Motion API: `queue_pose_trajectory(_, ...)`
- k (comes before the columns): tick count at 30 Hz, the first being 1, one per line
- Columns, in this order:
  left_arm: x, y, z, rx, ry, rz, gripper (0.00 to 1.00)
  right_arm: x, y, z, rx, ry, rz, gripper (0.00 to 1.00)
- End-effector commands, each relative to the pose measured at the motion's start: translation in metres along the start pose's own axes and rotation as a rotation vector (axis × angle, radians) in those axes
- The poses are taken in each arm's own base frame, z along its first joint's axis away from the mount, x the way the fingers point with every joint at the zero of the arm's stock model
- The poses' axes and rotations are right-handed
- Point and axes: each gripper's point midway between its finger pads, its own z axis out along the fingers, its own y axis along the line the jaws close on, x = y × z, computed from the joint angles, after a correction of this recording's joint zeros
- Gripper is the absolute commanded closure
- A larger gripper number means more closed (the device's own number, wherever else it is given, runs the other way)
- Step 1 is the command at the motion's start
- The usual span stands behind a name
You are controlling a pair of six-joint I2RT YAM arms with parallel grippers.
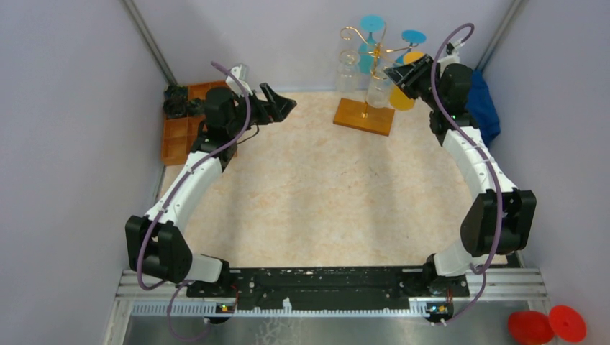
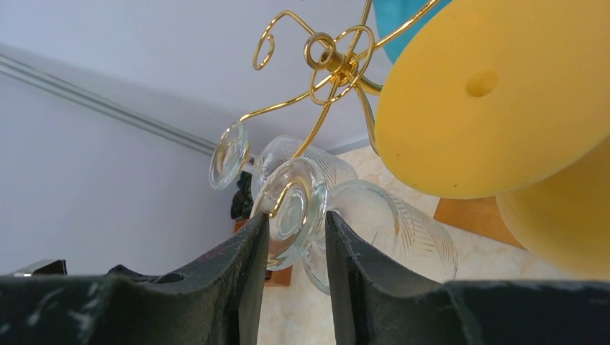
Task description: Take the wine glass off the wine glass rack
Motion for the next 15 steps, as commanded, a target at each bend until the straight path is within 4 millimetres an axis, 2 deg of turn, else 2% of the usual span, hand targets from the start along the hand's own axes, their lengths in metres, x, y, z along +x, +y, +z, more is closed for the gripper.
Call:
queue_pose_trajectory(1,-0.002,-0.003,-0.006,0.016,-0.005,0.014,0.00,-0.019,0.025,-0.003,-0.067,-0.050,-0.028,0.65)
queue_pose_trajectory(9,-0.003,-0.009,-0.006,0.045,-0.008,0.007,0.00,-0.024,0.021,-0.003,-0.025,-0.061,-0.050,0.61)
queue_pose_trajectory(15,-0.004,-0.009,-0.006,0.047,-0.009,0.009,0.00,-0.029,0.022,-0.008,-0.010,-0.090,-0.064,0.63)
